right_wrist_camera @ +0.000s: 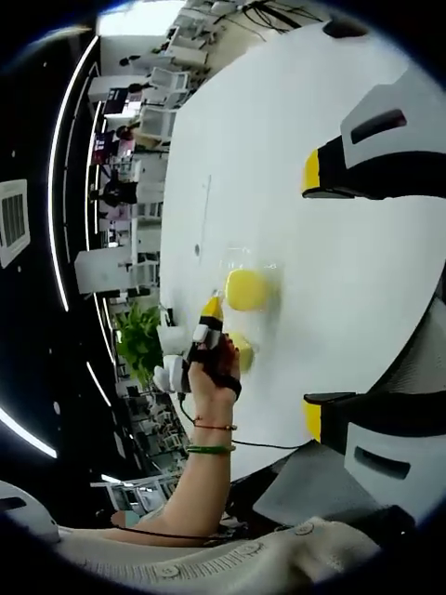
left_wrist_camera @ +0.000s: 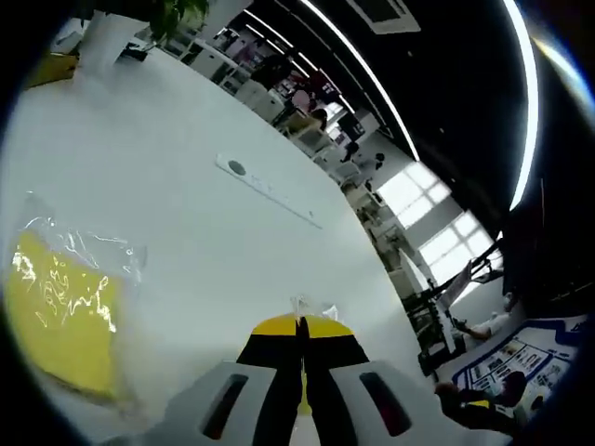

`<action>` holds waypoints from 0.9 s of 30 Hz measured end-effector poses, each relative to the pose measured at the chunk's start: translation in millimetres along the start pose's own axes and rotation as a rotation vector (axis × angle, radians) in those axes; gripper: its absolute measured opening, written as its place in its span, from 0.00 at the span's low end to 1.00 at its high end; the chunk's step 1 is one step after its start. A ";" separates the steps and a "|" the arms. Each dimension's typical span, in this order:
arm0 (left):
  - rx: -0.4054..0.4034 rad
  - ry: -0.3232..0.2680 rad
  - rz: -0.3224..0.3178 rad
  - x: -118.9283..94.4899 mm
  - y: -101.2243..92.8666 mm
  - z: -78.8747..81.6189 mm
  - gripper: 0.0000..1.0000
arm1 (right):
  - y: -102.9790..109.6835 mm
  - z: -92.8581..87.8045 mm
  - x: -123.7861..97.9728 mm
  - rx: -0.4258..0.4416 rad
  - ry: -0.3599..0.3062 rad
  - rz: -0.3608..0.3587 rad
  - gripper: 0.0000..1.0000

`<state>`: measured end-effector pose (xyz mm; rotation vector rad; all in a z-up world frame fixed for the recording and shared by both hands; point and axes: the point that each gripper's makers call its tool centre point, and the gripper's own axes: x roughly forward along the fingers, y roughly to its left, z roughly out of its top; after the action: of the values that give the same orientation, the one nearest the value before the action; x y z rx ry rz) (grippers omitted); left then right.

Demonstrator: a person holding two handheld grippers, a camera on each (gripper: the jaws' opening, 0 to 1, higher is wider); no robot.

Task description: Compare the silicone blocks by pressing each to a similar depth, holding the contact briefly, and releasing to observe deformation and rebound differences across the visible hardness samples.

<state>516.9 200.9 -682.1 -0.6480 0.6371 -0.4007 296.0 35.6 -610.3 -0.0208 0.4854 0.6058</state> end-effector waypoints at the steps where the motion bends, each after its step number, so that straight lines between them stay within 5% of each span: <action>1: 0.022 -0.003 0.008 2.7 2.4 0.4 0.00 | 0.0 -0.9 0.5 0.002 0.005 -0.001 0.79; 4: 0.125 -0.008 0.044 9.4 11.3 -0.2 0.00 | 1.0 -2.4 1.9 0.003 0.013 -0.002 0.80; 10: 0.156 -0.020 0.111 18.7 27.7 -3.4 0.00 | 0.6 -4.2 5.4 0.004 0.030 -0.008 0.79; 14: 0.075 -0.043 0.130 24.2 34.7 -8.7 0.00 | 2.0 -6.4 9.6 0.017 0.044 0.005 0.78; 20: 0.221 -0.029 0.147 28.0 34.7 -11.9 0.00 | 2.5 -3.7 10.3 0.008 0.042 0.012 0.76; 27: 0.283 -0.014 0.144 28.4 33.6 -10.9 0.00 | 10.8 -3.9 15.8 0.004 0.042 0.030 0.75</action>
<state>535.7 205.9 -723.0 -0.3337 0.5956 -0.3437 299.5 52.4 -619.4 -0.0226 0.5279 0.6348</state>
